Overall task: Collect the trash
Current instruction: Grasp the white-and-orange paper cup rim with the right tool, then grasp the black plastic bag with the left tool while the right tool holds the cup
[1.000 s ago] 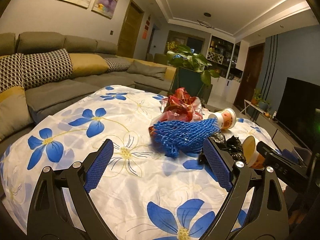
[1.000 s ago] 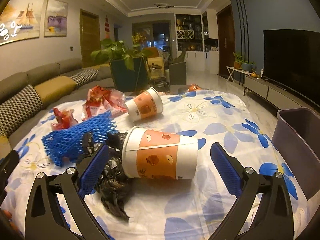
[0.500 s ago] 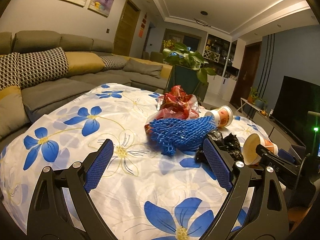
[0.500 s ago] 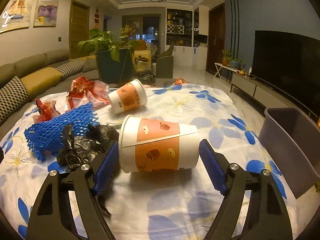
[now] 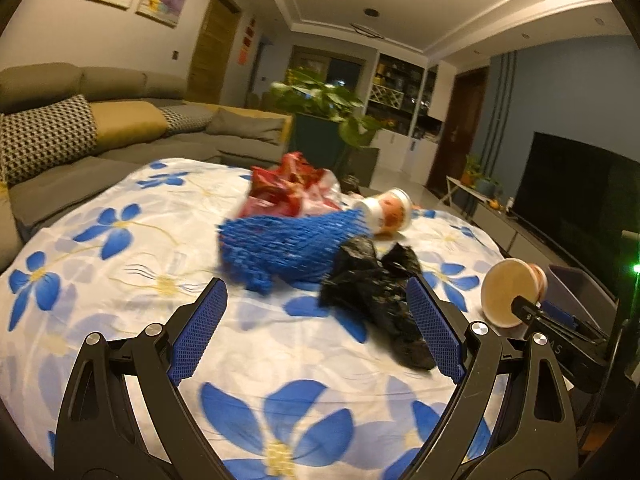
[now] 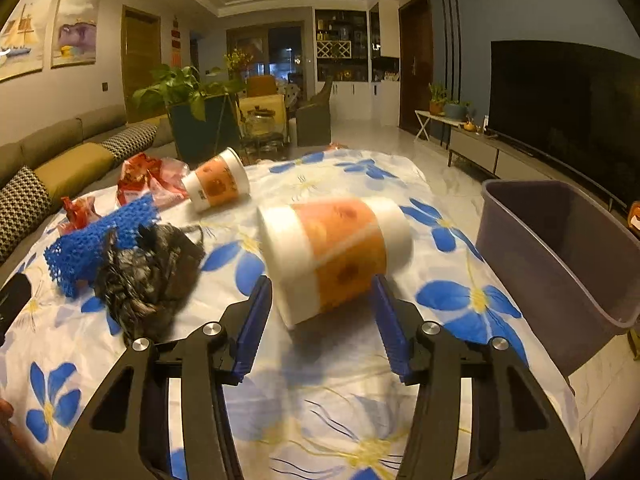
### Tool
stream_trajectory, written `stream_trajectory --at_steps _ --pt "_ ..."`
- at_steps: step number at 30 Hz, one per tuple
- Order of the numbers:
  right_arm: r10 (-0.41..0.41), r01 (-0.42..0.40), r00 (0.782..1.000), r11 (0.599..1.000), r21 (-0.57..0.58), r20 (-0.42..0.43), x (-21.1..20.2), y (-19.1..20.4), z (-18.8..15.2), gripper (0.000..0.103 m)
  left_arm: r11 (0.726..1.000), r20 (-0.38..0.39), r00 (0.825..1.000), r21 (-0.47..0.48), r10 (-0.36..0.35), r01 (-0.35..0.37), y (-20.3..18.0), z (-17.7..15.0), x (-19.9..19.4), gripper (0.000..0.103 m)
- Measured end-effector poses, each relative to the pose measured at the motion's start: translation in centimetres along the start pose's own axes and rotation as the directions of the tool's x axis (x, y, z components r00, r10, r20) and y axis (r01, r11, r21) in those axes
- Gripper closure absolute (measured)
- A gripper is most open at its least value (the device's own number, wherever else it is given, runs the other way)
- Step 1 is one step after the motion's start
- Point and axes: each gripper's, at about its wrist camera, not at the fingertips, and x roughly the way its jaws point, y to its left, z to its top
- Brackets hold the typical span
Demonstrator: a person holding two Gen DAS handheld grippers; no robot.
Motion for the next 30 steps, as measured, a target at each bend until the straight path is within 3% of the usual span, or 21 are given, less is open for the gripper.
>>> stream_trajectory --at_steps 6,10,13,18,23,30 --pt "0.004 -0.004 1.0 1.0 0.011 -0.004 -0.6 -1.3 -0.6 0.069 0.997 -0.058 0.996 0.022 -0.071 0.072 -2.2 -0.9 1.2 0.013" --pt "0.014 -0.014 1.0 1.0 0.009 0.016 -1.1 -2.2 -0.6 0.089 0.993 -0.1 0.988 0.019 -0.117 0.12 -3.4 -1.1 2.5 0.014" --pt "0.022 -0.023 1.0 1.0 0.015 0.022 -1.3 -2.7 -0.7 0.096 0.987 -0.158 0.976 0.034 -0.153 0.16 -4.6 -1.3 3.9 0.024" --pt "0.036 -0.037 0.998 0.999 0.024 0.054 -2.2 -3.5 -0.5 0.098 0.979 -0.267 0.95 0.076 -0.162 0.188 -6.0 -2.1 6.2 0.051" --pt "0.049 -0.051 0.996 0.998 0.03 0.081 -3.0 -4.0 -0.5 0.099 0.978 -0.333 0.926 0.047 -0.178 0.205 -5.7 -2.6 7.6 0.08" --pt "0.058 -0.062 0.994 0.997 0.036 0.097 -3.8 -4.5 -0.6 0.099 0.975 -0.293 0.935 0.034 -0.2 0.219 -5.1 -2.5 6.2 0.095"
